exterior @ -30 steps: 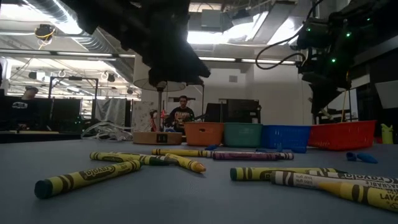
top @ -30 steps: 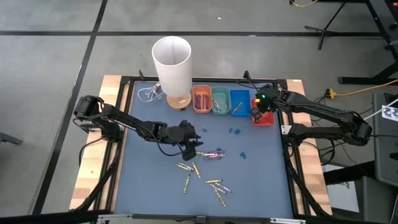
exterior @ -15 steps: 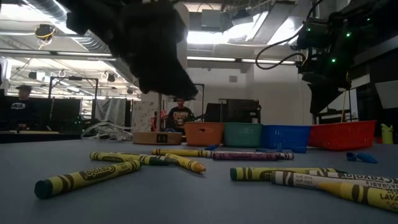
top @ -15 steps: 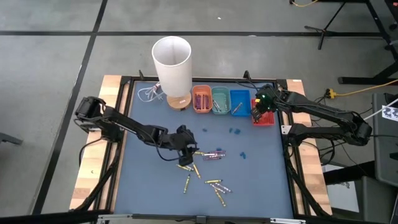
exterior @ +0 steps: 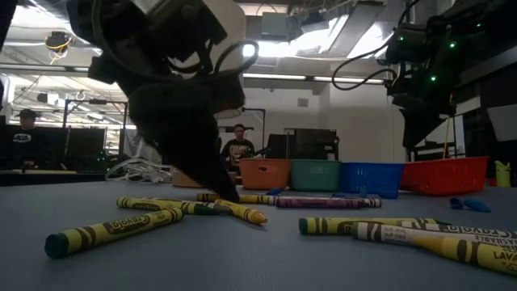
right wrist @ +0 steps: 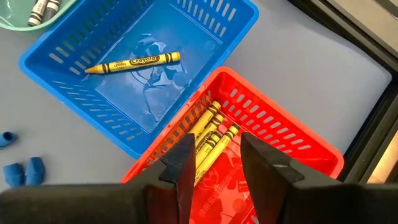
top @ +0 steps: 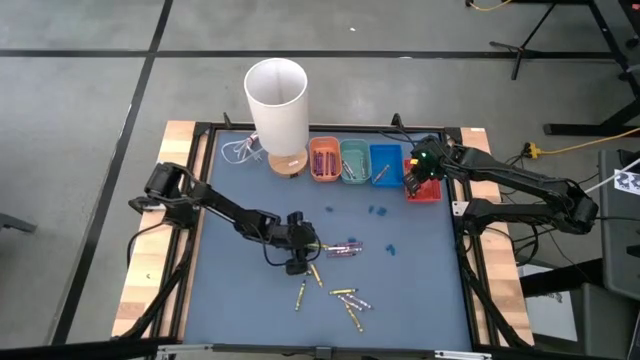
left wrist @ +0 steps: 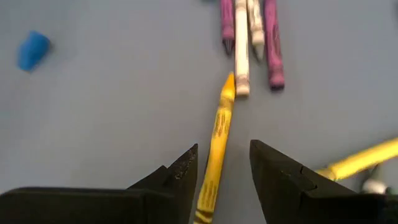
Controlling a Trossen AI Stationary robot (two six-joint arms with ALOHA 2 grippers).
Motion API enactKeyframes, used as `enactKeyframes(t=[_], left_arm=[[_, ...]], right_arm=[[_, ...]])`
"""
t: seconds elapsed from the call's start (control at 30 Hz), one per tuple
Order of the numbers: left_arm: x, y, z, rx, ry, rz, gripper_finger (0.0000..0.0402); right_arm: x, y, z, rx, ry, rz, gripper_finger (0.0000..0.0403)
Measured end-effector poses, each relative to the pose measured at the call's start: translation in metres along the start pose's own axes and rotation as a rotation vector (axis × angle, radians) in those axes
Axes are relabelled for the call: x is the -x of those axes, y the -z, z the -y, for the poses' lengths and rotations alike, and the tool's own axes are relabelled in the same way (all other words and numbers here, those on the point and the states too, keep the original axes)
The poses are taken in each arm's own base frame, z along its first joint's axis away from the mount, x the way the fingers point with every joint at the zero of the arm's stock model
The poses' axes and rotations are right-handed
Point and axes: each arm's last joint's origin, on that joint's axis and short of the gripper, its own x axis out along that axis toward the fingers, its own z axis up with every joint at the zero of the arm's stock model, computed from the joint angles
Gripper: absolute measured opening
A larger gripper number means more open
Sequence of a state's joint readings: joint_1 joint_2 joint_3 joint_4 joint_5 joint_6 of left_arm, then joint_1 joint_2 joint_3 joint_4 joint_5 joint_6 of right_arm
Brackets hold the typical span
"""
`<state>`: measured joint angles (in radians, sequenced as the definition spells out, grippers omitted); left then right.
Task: Sort crayons
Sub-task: Put the yellow crayon into the blue bin
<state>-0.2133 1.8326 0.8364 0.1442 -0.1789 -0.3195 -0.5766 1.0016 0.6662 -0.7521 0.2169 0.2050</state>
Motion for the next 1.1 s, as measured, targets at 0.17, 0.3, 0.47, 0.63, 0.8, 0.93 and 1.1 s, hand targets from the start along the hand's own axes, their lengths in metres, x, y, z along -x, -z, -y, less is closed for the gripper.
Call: enactKeyframes(t=[0.17,0.3,0.47,0.63,0.8,0.93,1.1], left_arm=[[-0.007,0.005,0.000,-0.004,-0.004,-0.021,0.0130],[-0.008,0.006,0.000,-0.004,-0.006,-0.024,0.0120],[-0.009,0.006,-0.001,-0.003,-0.019,-0.020,0.0074],[-0.009,0.006,-0.001,0.003,-0.015,-0.023,0.0023],[-0.009,0.006,-0.001,0.010,-0.017,-0.022,0.0007],[-0.006,0.005,-0.001,0.011,-0.013,-0.017,0.0012],[0.003,-0.002,-0.002,0.017,-0.018,0.010,0.0012]], right_arm=[[0.000,0.000,0.000,0.000,0.000,0.000,0.0127],[0.000,0.000,0.000,0.000,0.000,0.000,0.0127],[0.000,0.000,0.000,0.000,0.000,0.000,0.0127],[0.000,0.000,0.000,0.000,0.000,0.000,0.0127],[0.000,0.000,0.000,0.000,0.000,0.000,0.0127],[0.000,0.000,0.000,0.000,-0.011,-0.002,0.0127],[0.000,0.000,-0.003,0.000,-0.089,-0.014,0.0127]])
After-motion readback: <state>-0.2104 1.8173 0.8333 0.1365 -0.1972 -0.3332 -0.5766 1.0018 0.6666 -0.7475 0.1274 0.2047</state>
